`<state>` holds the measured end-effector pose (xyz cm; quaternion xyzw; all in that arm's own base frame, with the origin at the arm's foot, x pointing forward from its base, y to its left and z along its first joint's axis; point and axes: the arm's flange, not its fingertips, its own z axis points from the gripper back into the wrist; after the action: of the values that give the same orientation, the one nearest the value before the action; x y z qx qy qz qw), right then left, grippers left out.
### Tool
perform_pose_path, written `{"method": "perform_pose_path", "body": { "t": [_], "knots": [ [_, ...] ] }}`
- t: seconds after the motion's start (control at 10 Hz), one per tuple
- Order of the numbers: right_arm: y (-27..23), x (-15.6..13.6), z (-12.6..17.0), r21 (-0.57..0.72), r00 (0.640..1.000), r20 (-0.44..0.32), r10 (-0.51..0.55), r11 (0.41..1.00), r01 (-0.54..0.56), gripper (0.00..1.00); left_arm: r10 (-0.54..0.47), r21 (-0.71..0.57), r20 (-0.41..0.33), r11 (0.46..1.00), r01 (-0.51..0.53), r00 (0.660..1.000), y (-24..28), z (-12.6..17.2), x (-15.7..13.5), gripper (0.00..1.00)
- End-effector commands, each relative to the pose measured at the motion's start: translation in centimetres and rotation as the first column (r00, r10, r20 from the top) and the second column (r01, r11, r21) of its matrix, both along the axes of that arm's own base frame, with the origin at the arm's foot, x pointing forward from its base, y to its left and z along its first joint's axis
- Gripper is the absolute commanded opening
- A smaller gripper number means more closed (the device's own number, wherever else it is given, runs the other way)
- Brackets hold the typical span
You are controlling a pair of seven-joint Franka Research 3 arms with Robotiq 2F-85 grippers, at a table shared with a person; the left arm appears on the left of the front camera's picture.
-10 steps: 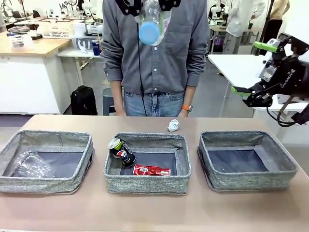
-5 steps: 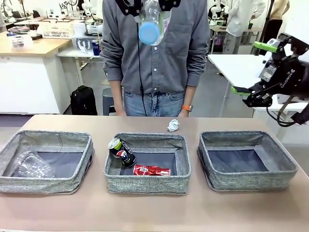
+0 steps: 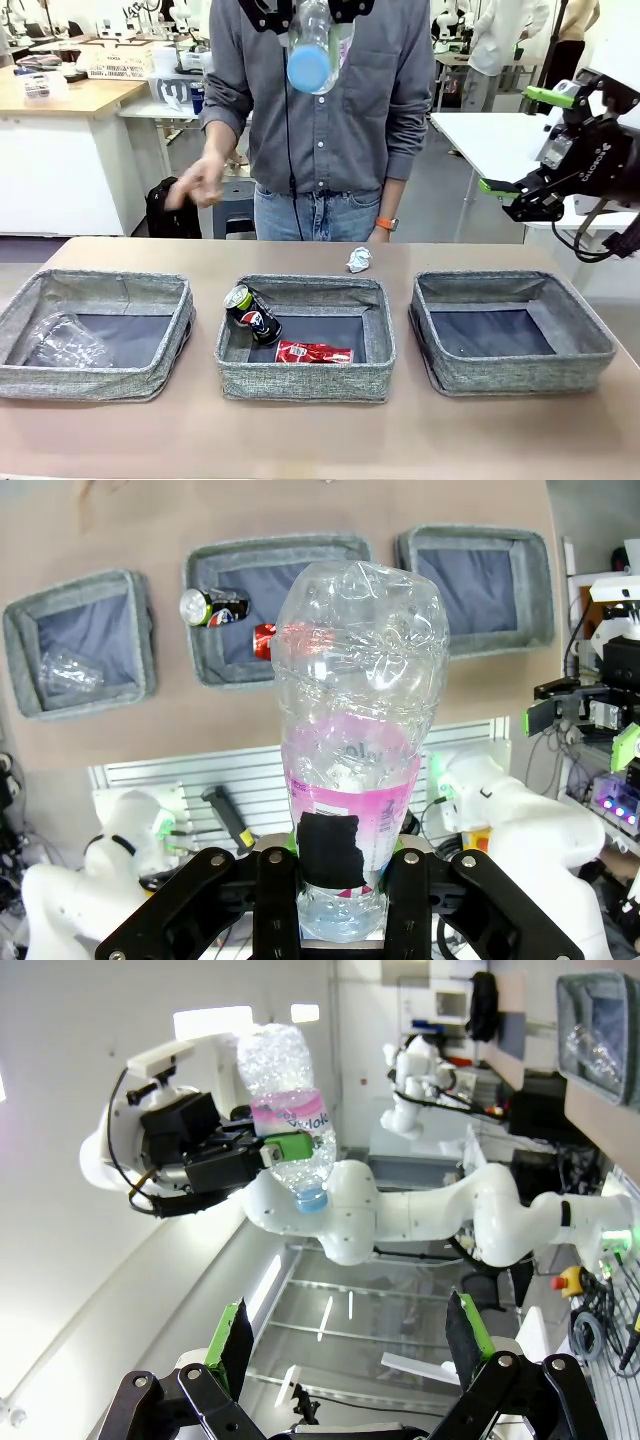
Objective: Sort the waste into the appropriate baskets.
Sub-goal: Place the picked waste into the Fabric basket indicated by the person.
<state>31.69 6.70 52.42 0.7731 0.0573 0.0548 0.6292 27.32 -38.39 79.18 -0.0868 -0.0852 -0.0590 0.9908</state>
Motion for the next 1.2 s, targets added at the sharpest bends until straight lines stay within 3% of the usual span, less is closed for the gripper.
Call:
{"method": "perform_pose_path", "body": {
  "t": [0.0,0.7,0.8,0.9,1.1],
  "knots": [
    [0.0,-0.1,0.4,0.027,1.0,0.005,-0.006,1.0,0.006,1.0,0.025,0.014,0.012,1.0,-0.025,1.0,0.6,-0.3,-0.4,0.21],
    [0.0,-0.1,0.4,0.027,1.0,0.005,-0.006,1.0,0.006,1.0,0.0,0.0,0.0,1.0,0.0,1.0,0.0,0.0,0.0,0.21],
    [0.0,-0.1,0.4,0.027,1.0,0.005,-0.006,1.0,0.006,1.0,0.038,0.02,0.044,0.999,-0.039,0.998,1.6,-1.9,0.4,0.21],
    [0.0,-0.1,0.4,0.027,1.0,0.005,-0.006,1.0,0.006,1.0,0.015,0.055,0.002,0.998,-0.015,1.0,4.1,-4.8,1.2,0.21],
    [0.0,-0.1,0.4,0.027,1.0,0.005,-0.006,1.0,0.006,1.0,0.096,0.066,-0.052,0.994,-0.092,0.994,9.2,-9.6,1.8,0.21]
  ]
}}
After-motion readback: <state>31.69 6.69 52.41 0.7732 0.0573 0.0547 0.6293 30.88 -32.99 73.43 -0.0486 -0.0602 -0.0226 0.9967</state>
